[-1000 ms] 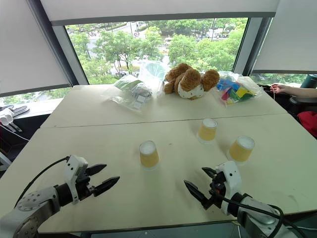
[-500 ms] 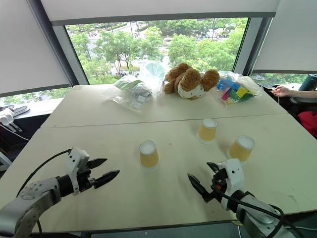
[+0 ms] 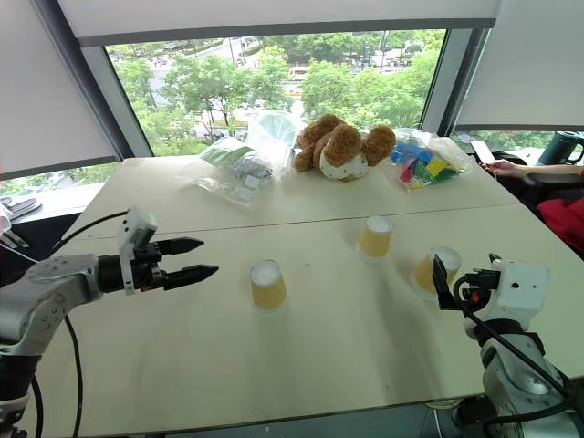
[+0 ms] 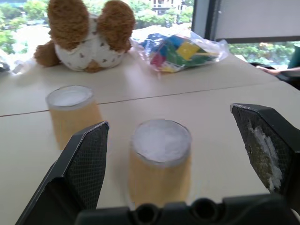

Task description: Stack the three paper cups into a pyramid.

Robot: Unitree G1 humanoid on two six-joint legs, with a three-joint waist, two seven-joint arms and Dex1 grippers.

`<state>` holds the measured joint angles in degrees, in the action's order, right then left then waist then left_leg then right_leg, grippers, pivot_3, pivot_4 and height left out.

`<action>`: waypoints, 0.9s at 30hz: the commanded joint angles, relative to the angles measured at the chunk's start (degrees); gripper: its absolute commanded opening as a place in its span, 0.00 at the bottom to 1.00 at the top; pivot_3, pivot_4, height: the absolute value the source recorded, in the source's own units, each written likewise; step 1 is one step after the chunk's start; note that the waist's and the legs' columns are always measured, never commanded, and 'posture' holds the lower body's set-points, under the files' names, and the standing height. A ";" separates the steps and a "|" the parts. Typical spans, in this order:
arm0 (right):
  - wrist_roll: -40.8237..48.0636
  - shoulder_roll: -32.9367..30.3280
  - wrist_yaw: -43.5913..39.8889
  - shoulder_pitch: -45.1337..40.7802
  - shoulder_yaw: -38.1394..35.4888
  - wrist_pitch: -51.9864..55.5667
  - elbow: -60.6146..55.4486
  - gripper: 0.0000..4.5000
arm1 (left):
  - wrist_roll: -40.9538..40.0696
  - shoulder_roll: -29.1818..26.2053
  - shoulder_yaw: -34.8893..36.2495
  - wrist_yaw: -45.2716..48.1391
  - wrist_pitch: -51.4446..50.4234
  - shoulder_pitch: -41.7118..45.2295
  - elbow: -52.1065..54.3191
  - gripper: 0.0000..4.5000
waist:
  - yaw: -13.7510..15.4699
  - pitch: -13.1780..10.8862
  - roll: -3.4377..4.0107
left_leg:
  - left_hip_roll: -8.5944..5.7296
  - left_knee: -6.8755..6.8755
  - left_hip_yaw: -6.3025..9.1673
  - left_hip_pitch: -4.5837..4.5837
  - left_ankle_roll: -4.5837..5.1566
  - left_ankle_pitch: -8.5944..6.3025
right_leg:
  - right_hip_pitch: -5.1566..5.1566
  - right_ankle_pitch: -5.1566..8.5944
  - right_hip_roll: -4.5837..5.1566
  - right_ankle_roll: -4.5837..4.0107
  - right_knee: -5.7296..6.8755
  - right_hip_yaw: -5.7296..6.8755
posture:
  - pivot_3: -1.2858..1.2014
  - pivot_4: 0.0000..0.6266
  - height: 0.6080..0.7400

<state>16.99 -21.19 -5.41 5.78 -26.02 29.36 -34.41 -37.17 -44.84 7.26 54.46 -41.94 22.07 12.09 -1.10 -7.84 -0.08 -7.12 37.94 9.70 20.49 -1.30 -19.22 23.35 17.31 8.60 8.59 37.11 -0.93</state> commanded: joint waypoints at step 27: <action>3.19 -2.97 -7.76 -12.27 1.29 -4.18 18.13 0.50 | -4.37 -5.92 -1.70 2.05 -4.47 -4.15 15.56 1.00 | 0.32 -0.04 0.05 | 0.00 0.05 -0.06 -0.01 0.00 0.00 | 0.05 0.00 -0.02 0.00 -0.01 -0.11 | 0.52 0.24 1.00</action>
<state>19.56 -23.23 -12.44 -6.01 -24.46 25.96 -13.16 -41.74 -50.02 5.50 55.89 -47.74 18.21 26.56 -0.77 -7.88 -0.03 -7.12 37.99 9.64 20.49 -1.30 -19.22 23.40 17.31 8.59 8.59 37.10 -1.04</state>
